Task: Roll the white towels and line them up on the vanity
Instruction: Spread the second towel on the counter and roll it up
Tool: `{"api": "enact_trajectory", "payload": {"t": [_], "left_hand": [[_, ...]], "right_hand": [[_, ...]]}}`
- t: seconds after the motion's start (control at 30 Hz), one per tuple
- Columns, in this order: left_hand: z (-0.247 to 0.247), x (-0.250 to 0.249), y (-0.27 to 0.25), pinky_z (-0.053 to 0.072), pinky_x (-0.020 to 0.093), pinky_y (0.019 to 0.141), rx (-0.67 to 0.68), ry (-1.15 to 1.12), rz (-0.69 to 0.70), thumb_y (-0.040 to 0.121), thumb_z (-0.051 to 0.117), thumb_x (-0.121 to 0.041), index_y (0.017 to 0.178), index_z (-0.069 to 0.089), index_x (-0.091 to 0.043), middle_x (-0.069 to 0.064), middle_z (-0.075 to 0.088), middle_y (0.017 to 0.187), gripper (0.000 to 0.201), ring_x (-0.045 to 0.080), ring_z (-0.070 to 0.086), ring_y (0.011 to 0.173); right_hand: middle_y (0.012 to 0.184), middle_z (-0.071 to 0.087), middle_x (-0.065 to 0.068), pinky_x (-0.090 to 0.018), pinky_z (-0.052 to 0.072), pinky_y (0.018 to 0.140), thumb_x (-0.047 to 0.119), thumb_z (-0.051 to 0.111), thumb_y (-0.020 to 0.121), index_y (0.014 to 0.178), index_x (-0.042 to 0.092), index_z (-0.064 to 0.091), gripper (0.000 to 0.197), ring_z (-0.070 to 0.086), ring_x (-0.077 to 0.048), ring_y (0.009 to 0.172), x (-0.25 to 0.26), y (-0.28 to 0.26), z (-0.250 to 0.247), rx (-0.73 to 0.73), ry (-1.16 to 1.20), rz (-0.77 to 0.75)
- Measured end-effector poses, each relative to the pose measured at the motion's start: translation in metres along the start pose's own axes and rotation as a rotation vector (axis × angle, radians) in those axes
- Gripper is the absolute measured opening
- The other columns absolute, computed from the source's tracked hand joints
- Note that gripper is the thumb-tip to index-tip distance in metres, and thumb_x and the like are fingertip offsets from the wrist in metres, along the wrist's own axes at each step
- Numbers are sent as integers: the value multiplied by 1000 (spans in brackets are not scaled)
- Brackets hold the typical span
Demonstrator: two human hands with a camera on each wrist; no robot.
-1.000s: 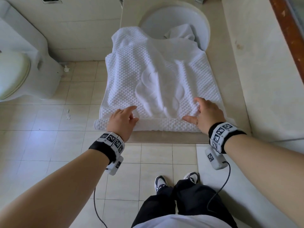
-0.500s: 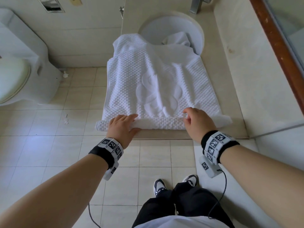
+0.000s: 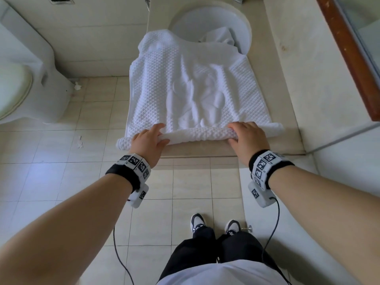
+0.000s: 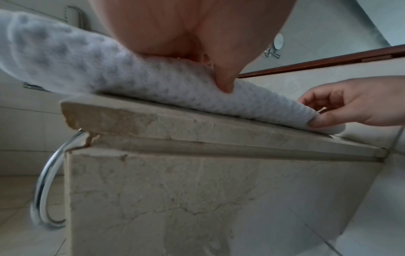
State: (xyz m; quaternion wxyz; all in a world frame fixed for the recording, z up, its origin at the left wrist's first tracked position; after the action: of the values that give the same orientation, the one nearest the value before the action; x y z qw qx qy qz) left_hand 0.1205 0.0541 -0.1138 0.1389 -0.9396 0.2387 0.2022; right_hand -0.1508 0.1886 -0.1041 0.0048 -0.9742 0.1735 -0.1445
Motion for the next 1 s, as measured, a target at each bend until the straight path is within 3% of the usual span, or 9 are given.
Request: {"api": "enact_trajectory", "payload": {"t": [0.1,0.23,0.37,0.53,0.63,0.73,0.8,0.9,1.0], "left_hand": [[-2,4,2,38,46,106,50,-29,-34,98,52,-41,139,38,-33,-2,65,122,44,25,59,111],[-10,2,5,44,46,101,155,7,-80,100,45,-46,140,34,-38,0,62,129,42,29,58,112],[-8,9,13,44,45,101,236,16,-126,96,42,-56,137,30,-48,-5,62,127,43,29,55,114],[-11,4,27,39,44,104,181,34,-114,93,51,-52,136,39,-41,-15,63,107,47,17,56,101],[-16,2,35,34,43,105,85,77,-74,89,59,-52,135,45,-39,-18,58,104,50,13,49,109],[-20,-5,44,33,42,105,20,128,14,88,66,-44,134,49,-40,-14,55,111,49,16,44,117],[-16,-13,48,36,40,102,31,120,83,91,65,-31,135,49,-38,-14,56,106,48,17,46,112],[-8,-12,47,44,33,94,83,-32,33,96,59,-21,141,45,-37,-15,59,98,50,11,49,95],[-7,-7,41,45,33,92,56,-65,9,98,57,-23,146,41,-34,-13,63,100,52,11,51,94]], "right_hand": [[112,68,0,-41,48,91,33,67,90,123,22,58,36,57,-24,107,-3,1,-5,43,113,45],[129,62,0,-39,51,96,48,65,90,129,30,50,45,63,-14,112,-13,5,-3,235,340,122],[130,61,-4,-37,53,89,61,57,90,133,35,43,52,64,-18,105,-19,13,-4,333,314,148],[106,70,-5,-42,56,82,80,52,79,135,32,40,74,68,-22,87,-23,27,2,332,252,185],[89,66,-1,-43,57,77,83,54,74,132,31,39,80,66,-20,80,-24,34,4,308,253,201],[95,63,5,-41,56,80,83,57,72,127,32,41,77,64,-18,85,-25,41,6,287,260,208],[98,60,7,-39,55,81,82,58,71,123,31,43,75,62,-17,89,-26,44,7,275,244,195],[91,57,11,-38,54,79,77,65,70,114,26,48,69,60,-15,88,-25,51,4,216,195,164],[86,57,12,-40,55,78,76,65,70,108,26,51,64,60,-16,87,-24,55,2,183,143,130]]}}
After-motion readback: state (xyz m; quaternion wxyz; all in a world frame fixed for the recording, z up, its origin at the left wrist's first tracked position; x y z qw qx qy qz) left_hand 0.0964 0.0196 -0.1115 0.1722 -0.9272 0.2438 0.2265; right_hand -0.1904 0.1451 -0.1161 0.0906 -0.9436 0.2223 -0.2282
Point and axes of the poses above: each hand's wrist, its own y-axis towards the middle knuckle, its own z-axis out of the palm, x = y × z, the point moved 5 cm from there along y, towards the middle knuckle
